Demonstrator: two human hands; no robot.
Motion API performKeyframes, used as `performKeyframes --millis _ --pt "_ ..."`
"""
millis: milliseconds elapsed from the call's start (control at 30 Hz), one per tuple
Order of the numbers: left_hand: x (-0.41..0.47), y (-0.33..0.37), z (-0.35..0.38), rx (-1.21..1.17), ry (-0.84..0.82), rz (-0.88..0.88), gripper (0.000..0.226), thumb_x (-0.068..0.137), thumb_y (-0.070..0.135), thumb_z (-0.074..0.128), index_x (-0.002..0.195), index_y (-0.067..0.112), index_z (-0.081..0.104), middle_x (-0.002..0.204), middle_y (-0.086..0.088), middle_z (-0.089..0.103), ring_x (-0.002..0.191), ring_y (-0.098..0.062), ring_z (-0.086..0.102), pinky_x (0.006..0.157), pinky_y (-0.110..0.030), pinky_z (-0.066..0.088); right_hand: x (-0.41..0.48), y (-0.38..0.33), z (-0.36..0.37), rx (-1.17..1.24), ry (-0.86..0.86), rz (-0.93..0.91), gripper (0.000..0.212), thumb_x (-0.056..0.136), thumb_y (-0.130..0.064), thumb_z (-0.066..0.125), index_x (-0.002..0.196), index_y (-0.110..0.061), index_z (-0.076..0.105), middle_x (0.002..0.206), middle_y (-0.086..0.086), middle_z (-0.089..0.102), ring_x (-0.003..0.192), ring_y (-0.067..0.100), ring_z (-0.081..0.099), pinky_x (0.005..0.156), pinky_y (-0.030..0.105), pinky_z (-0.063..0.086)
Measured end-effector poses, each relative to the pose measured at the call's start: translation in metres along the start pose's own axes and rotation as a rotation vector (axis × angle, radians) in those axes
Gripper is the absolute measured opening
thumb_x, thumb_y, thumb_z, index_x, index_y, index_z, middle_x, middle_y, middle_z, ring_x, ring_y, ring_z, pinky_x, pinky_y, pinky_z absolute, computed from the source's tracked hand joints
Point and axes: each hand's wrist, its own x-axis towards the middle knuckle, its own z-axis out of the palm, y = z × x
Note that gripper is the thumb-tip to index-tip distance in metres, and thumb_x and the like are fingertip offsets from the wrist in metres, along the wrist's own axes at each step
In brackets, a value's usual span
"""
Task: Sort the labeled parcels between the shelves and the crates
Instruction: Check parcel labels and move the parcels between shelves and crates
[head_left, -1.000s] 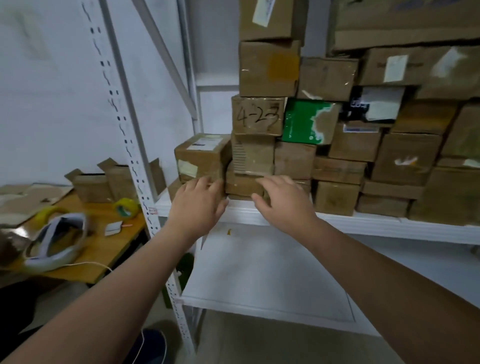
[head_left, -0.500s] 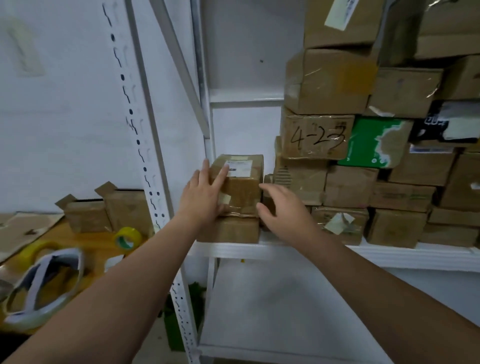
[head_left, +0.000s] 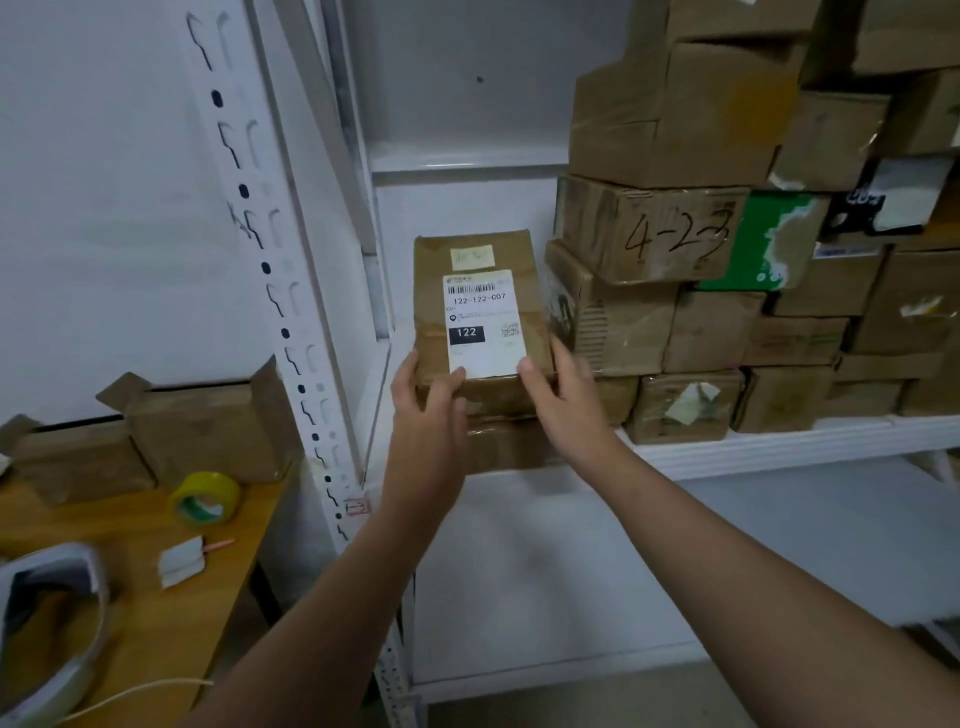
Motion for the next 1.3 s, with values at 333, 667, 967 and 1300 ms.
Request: performKeyframes --millis 333,667,967,1300 --pt "0.013 0.003 -0.024 -0.441 -0.027 -0.307 0.046 0.089 0.039 0.059 0.132 0.027 0.045 0.119 0.002 0.05 0.104 -0.012 0.057 0.09 -0.04 0.053 -0.023 0.011 0.0 0.273 -0.053 -0.002 0.059 0.086 -0.013 0.066 0.126 -0.035 0.029 0.121 -0.013 0.053 0.108 0.001 0.056 0.086 0.021 0.049" --pt "0.0 -0.003 -0.035 -0.693 -0.056 -0.223 0.029 0.096 0.023 0.05 0.123 0.031 0.045 0.119 0.009 0.062 0.108 -0.01 0.062 0.091 -0.04 0.054 -0.039 -0.008 0.004 0.141 -0.031 -0.15 0.049 0.102 -0.035 0.03 0.15 -0.035 0.017 0.148 -0.018 0.024 0.132 -0.018 0.016 0.101 -0.002 0.013" --pt "-0.014 -0.004 -0.037 -0.729 -0.041 -0.219 0.032 0.1 0.019 0.039 0.132 0.014 0.04 0.116 0.006 0.063 0.101 -0.006 0.064 0.074 -0.02 0.055 -0.046 -0.013 0.003 0.108 -0.034 -0.182 0.043 0.102 -0.034 0.031 0.14 -0.045 0.016 0.13 -0.035 0.023 0.116 -0.034 0.017 0.09 -0.01 0.014" --pt "-0.046 0.0 -0.04 -0.805 0.019 -0.237 0.036 0.093 0.042 0.05 0.126 0.033 0.042 0.114 0.016 0.063 0.105 -0.006 0.062 0.077 -0.026 0.056 -0.075 -0.014 -0.003 0.29 0.031 -0.161 0.041 0.094 -0.038 0.042 0.134 -0.046 0.034 0.129 -0.021 0.033 0.118 -0.011 0.041 0.102 0.012 0.036"
